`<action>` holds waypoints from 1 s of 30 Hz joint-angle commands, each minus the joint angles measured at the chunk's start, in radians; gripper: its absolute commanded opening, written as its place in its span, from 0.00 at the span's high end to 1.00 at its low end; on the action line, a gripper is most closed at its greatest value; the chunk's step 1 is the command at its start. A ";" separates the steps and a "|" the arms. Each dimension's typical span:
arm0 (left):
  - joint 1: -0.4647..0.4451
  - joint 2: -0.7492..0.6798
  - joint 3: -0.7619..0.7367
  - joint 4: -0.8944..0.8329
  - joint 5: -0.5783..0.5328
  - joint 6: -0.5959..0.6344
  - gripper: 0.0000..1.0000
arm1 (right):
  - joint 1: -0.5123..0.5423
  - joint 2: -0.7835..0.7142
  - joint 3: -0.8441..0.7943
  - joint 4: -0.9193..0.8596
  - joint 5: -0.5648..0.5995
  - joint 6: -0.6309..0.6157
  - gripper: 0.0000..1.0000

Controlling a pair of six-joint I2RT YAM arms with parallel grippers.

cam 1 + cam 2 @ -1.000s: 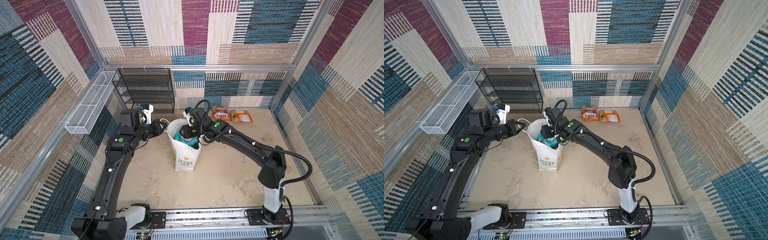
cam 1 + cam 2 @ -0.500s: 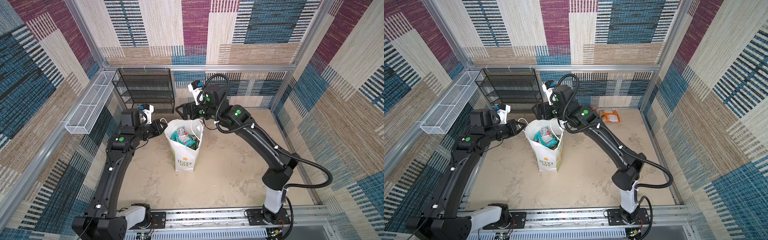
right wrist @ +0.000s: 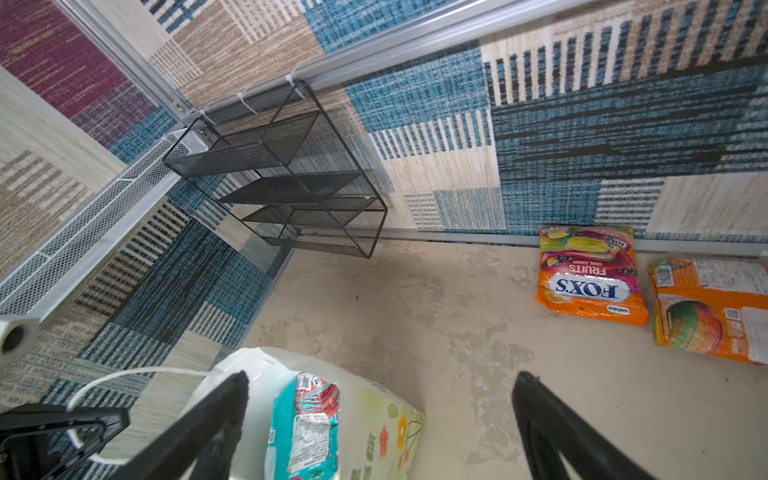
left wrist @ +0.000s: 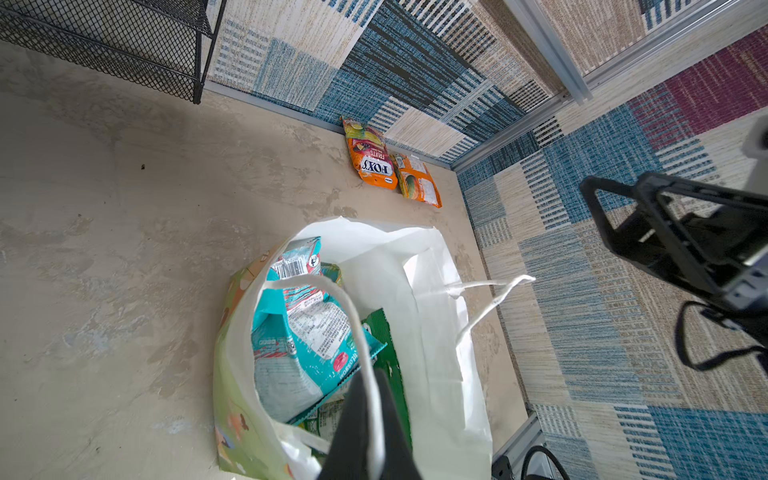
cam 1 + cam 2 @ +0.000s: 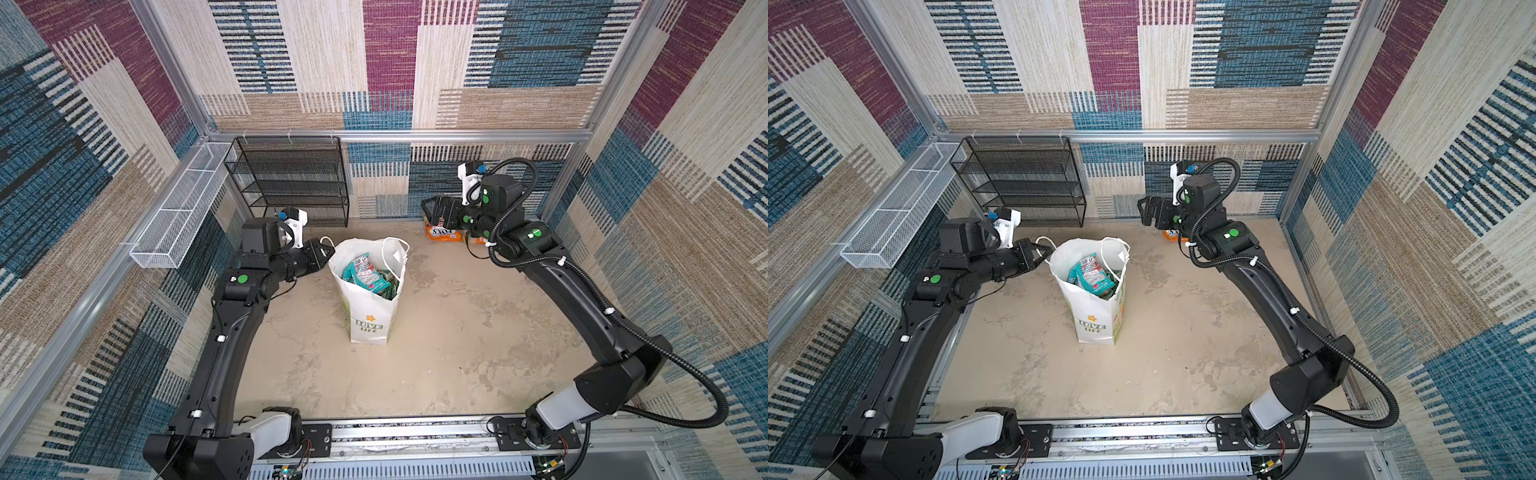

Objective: Place the snacks into the paper bag
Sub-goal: 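Raise the right gripper out of the bag and move toward the orange Fox's Fruits packet, then grasp the orange Fox's Fruits packet by its top edge with the right gripper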

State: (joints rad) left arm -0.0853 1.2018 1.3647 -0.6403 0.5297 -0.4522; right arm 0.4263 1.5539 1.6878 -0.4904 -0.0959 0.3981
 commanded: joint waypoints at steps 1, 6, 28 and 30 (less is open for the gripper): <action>0.001 -0.003 0.001 0.034 0.014 -0.016 0.98 | -0.063 0.029 -0.063 0.099 -0.054 0.058 0.00; 0.001 -0.003 0.001 0.034 0.011 -0.014 0.98 | -0.151 0.147 -0.145 0.171 -0.157 0.114 0.00; 0.002 -0.007 0.005 0.030 0.010 -0.008 0.98 | -0.322 0.703 0.048 0.339 -0.318 0.329 0.02; 0.002 -0.007 0.004 0.030 0.009 -0.009 0.98 | -0.327 0.724 0.050 0.356 -0.328 0.344 0.03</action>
State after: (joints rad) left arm -0.0830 1.1988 1.3647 -0.6403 0.5293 -0.4522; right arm 0.0990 2.2585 1.7264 -0.2024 -0.3851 0.6922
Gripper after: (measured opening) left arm 0.060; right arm 0.974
